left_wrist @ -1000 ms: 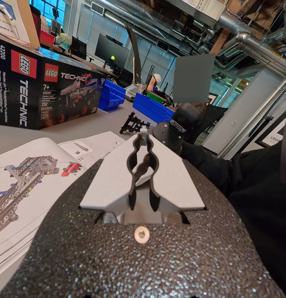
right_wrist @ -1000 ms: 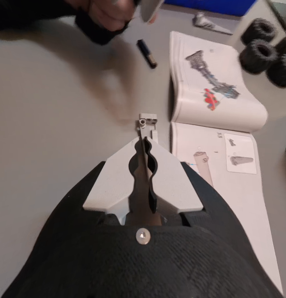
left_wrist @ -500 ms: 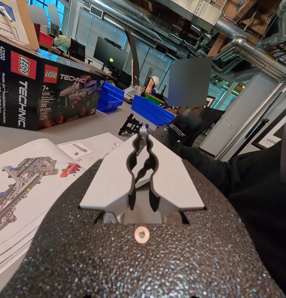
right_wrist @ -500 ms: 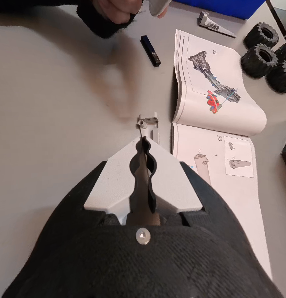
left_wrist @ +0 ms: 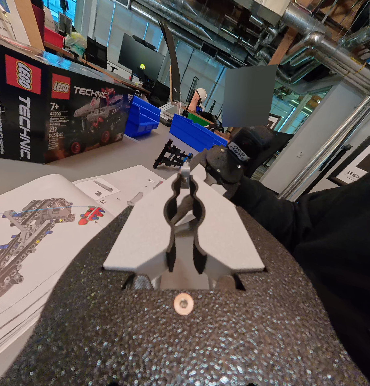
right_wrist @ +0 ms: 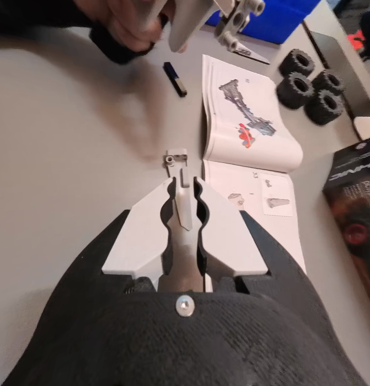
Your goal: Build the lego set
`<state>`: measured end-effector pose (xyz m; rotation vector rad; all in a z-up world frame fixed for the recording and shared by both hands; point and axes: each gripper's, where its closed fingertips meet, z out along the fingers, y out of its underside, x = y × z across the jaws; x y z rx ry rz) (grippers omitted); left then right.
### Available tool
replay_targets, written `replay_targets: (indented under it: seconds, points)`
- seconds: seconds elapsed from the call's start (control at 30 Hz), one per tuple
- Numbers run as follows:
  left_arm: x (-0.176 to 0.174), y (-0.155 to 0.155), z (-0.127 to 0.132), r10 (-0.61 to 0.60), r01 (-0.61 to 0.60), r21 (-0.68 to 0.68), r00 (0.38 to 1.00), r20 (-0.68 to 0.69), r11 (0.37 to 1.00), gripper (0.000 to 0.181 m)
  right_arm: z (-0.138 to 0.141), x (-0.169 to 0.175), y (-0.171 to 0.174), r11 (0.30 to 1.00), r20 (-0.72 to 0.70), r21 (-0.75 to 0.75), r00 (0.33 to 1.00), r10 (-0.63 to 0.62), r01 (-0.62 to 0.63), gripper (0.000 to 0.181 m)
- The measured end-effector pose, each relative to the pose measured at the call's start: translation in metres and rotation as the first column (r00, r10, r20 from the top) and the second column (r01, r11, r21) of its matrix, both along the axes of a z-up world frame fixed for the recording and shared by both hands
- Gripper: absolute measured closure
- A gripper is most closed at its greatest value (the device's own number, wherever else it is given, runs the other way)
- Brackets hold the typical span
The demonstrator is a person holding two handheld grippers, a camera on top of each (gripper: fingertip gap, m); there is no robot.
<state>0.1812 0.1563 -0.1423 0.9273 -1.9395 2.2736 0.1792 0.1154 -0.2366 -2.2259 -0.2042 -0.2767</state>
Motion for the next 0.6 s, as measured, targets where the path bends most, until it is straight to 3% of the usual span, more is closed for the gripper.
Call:
replay_targets:
  seconds: [0.13,0.27,0.37,0.43,0.5,0.6]
  points:
    - [0.002,0.000,-0.006,0.003,-0.003,0.021,1.000,-0.026,1.000,0.177,-0.011,-0.006,0.007,1.000,-0.083,-0.019,0.997,-0.002,0.001,0.164]
    - [0.003,0.001,-0.010,0.006,-0.004,0.026,0.999,-0.053,1.000,0.177,-0.020,-0.009,0.009,0.998,-0.038,-0.051,0.999,0.030,-0.031,0.161]
    - [0.004,0.001,-0.014,0.006,-0.003,0.044,0.998,-0.070,0.999,0.177,-0.024,-0.022,0.010,0.994,-0.095,-0.068,0.992,0.080,-0.087,0.181]
    - [0.004,0.000,-0.014,0.002,0.000,0.038,0.997,-0.072,0.999,0.177,-0.024,-0.023,0.009,0.994,-0.124,-0.064,0.989,0.079,-0.088,0.181]
    - [0.004,0.001,-0.014,0.003,0.000,0.039,0.997,-0.071,0.999,0.177,-0.024,-0.024,0.004,0.988,-0.076,-0.106,0.992,0.105,-0.113,0.180]
    - [0.005,0.002,-0.014,0.009,-0.007,0.028,0.997,-0.072,1.000,0.177,-0.006,-0.010,0.007,0.996,0.085,-0.068,0.994,0.067,-0.061,0.162]
